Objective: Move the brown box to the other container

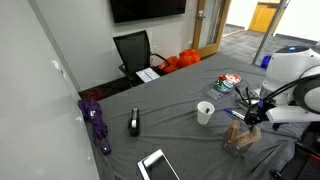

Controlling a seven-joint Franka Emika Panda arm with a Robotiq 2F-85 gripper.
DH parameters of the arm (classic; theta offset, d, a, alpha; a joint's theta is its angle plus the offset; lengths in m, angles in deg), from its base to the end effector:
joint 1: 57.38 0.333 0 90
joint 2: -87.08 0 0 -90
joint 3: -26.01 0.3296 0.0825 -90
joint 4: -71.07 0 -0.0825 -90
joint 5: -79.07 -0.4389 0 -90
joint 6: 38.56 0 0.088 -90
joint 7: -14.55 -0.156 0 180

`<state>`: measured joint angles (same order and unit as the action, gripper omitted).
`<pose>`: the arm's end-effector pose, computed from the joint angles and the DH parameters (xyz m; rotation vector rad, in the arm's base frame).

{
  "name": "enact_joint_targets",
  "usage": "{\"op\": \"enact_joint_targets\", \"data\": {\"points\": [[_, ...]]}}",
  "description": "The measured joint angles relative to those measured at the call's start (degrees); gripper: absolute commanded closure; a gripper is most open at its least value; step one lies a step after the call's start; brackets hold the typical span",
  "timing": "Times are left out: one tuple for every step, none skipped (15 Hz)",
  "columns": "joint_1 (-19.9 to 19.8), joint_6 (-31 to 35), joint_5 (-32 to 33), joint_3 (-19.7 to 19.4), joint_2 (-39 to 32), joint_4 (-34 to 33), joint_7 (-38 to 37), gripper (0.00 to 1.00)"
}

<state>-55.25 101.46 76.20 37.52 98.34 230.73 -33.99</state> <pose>0.3712 0.0839 0.1732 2.8878 -0.9837 -0.1879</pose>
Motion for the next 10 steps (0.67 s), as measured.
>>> {"op": "enact_joint_targets", "data": {"points": [[0.03,0.23,0.09,0.00,-0.37,0.00,0.00,0.00],[0.11,0.64,0.10,0.00,-0.73,0.00,0.00,0.00],[0.23,1.36,0.10,0.00,-1.13,0.00,0.00,0.00],[0.33,2.18,0.10,0.00,-1.52,-0.01,0.01,0.00],[0.42,3.07,0.09,0.00,-1.84,-0.01,0.05,0.00],[0.50,4.20,0.07,0.00,-2.21,-0.01,0.11,0.00],[0.59,5.46,0.02,0.00,-2.66,-0.02,0.21,0.00],[0.68,6.64,0.01,-0.01,-3.10,-0.02,0.33,0.00],[0.75,7.56,0.01,-0.01,-3.49,-0.02,0.46,0.00],[0.84,8.35,0.01,-0.01,-3.93,-0.02,0.57,0.00]]}}
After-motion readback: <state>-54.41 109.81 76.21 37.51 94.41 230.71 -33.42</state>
